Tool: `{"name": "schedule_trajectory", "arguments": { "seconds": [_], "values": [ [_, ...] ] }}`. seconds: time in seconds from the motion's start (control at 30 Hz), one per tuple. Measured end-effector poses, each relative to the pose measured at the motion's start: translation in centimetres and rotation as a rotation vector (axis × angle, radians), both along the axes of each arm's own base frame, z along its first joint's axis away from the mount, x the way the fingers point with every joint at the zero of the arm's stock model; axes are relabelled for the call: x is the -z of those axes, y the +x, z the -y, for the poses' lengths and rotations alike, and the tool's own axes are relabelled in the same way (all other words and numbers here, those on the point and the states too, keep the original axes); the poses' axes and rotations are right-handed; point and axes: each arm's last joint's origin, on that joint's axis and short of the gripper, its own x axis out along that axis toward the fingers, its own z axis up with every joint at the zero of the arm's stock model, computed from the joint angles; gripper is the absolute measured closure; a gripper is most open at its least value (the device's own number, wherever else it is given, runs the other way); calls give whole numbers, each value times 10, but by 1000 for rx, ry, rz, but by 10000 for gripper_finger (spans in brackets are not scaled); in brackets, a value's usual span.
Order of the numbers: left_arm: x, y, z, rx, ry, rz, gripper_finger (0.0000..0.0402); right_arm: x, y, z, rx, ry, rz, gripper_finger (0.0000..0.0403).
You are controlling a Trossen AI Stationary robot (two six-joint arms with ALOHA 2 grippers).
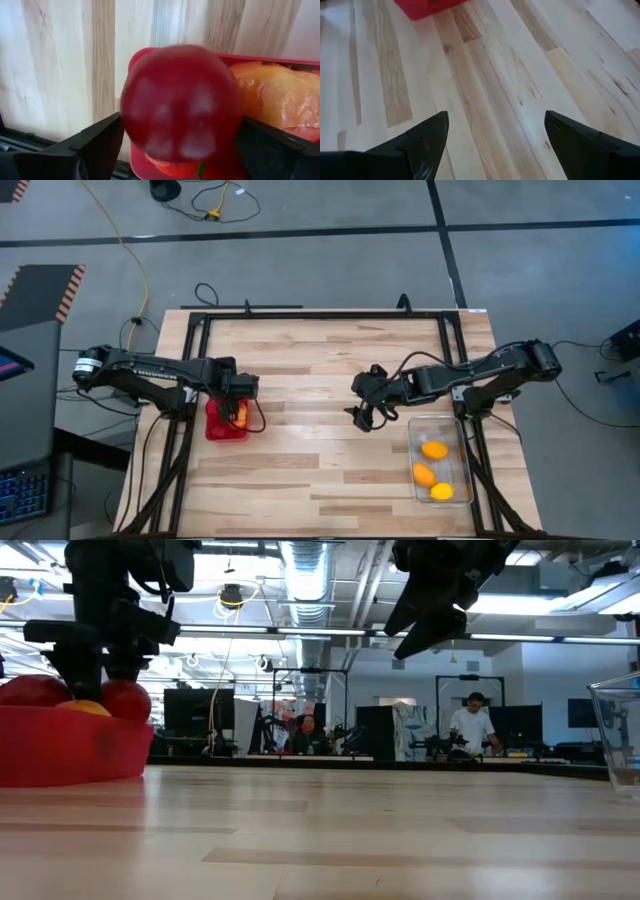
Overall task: Sort produce into baskets
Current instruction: Put the red tomato into the red bin
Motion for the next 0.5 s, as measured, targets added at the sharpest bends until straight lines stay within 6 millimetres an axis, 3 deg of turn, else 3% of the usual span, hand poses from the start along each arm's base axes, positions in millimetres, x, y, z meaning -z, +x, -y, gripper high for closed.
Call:
{"name": "schedule_trajectory", "arguments": {
  "seconds": [0.33,0.5],
  "values": [
    [-1,-5,0,-10,-3,-25,55,-12,-7,1,-3,5,38,46],
    [-15,-6,0,-18,-3,30,54,-12,-8,1,-2,9,43,46]
  ]
}}
